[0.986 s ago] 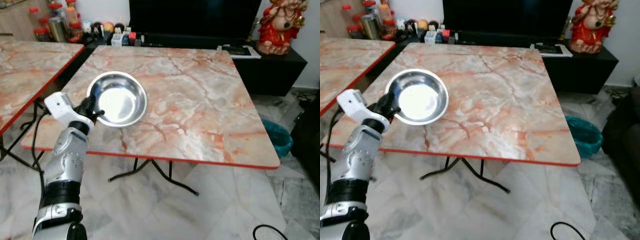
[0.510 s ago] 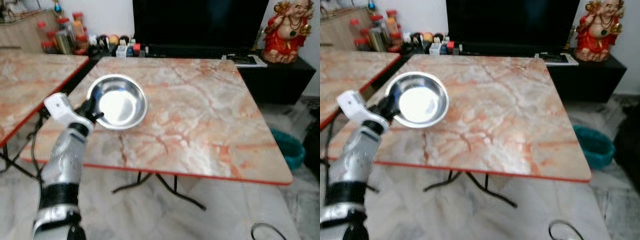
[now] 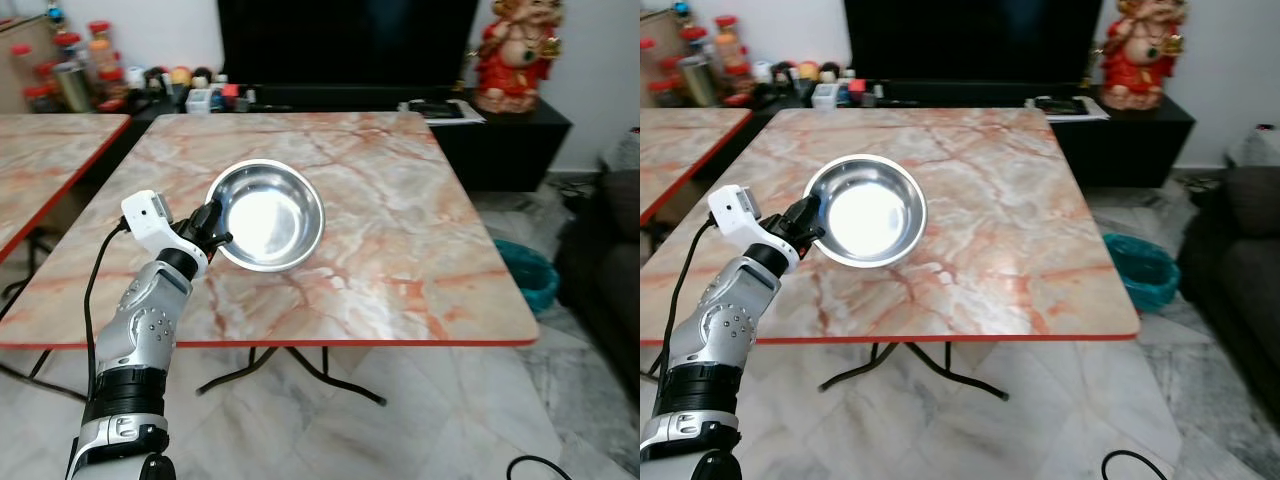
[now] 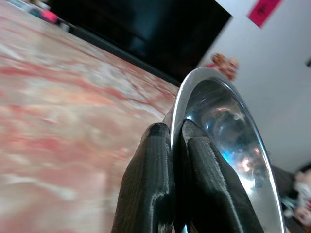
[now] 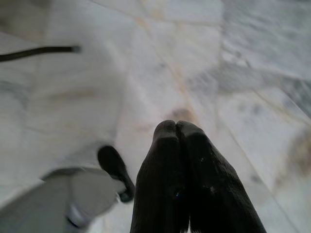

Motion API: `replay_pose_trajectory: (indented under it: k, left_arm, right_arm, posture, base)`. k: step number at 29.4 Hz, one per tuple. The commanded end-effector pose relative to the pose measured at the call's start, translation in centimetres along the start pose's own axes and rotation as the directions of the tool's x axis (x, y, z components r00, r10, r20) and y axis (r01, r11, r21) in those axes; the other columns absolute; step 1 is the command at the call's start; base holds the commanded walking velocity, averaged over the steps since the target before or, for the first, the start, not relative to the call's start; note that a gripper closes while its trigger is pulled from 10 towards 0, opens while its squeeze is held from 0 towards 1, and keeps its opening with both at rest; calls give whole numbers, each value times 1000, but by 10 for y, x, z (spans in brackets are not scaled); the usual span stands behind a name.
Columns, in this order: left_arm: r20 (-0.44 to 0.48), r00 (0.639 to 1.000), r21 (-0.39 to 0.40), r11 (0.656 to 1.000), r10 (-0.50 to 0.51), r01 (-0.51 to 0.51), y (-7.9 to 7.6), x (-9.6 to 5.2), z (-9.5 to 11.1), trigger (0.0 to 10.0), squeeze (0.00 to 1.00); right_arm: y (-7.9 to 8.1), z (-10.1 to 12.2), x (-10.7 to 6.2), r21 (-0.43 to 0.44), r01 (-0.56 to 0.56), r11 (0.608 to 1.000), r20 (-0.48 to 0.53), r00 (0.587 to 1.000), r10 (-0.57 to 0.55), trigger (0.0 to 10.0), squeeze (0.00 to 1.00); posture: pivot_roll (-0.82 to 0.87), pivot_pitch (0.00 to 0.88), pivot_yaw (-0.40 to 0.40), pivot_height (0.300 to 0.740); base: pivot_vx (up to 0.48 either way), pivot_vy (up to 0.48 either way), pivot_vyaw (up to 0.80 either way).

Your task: Setting the table

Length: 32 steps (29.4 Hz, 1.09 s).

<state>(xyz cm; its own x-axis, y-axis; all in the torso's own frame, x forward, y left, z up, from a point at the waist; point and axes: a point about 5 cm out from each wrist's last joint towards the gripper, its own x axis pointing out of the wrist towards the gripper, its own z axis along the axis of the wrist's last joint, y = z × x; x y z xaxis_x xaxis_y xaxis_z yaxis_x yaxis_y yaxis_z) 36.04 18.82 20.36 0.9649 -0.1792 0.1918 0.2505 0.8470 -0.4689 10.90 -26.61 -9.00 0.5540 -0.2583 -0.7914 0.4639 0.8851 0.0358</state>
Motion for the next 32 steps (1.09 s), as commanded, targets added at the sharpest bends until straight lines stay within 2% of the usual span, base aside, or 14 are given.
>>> replay_pose_trajectory:
  k: [1, 4, 15, 17, 24, 28, 29, 31, 32]
  left_arm:
    - [13, 999, -7, 999, -33, 33, -6, 1, 4, 10000, 0]
    - [18, 999, -7, 999, -31, 32, -6, 1, 6, 10000, 0]
    - [44, 999, 0, 1000, 9, -9, 0, -1, 11, 10000, 0]
    - [51, 998, -2, 1000, 27, -27, 2, -1, 12, 10000, 0]
    - [43, 999, 4, 1000, 30, -31, 2, 0, 11, 10000, 0]
    - [13, 1000, 11, 1000, 24, -24, 0, 0, 7, 10000, 0]
    - [-72, 997, 31, 999, 22, -20, 0, 0, -5, 10000, 0]
    - [-141, 990, 17, 1000, -3, 6, -1, -2, -15, 10000, 0]
    - [-141, 990, 17, 1000, -3, 6, -1, -2, -15, 10000, 0]
  right_arm:
    - [-8, -5, -2, 17, 17, 1000, -22, 1000, -16, 10000, 0]
    - [-12, -6, -4, 14, 24, 1000, -27, 999, -24, 10000, 0]
    - [-11, -7, -4, 16, 19, 1000, -22, 1000, -18, 10000, 0]
    - [-9, -7, -4, -32, 3, 999, -21, 1000, -4, 10000, 0]
    - [-9, -8, -4, 12, 15, 1000, -25, 1000, -14, 10000, 0]
    - [-9, -9, -4, 10, 15, 1000, -28, 999, -14, 10000, 0]
    - [-10, -9, -4, 7, 17, 1000, -31, 999, -17, 10000, 0]
    - [-9, -10, -4, 6, 17, 1000, -33, 999, -17, 10000, 0]
    - [-9, -10, -4, 6, 17, 1000, -33, 999, -17, 10000, 0]
  posture:
    - [-37, 99, -13, 740]
    - [-40, 99, -12, 740]
    - [-37, 100, -18, 740]
    - [-39, 100, -17, 740]
    - [-38, 99, -15, 740]
    - [-36, 99, -17, 740]
    - [-36, 98, -16, 740]
    - [-36, 98, -15, 740]
    - [-36, 98, -15, 740]
  base:
    - [0, 0, -781]
    - [0, 0, -781]
    - [0, 0, 0]
    - [0, 0, 0]
    - [0, 0, 271]
    - [0, 0, 0]
    - [0, 0, 0]
    - [0, 0, 0]
    - [0, 0, 0]
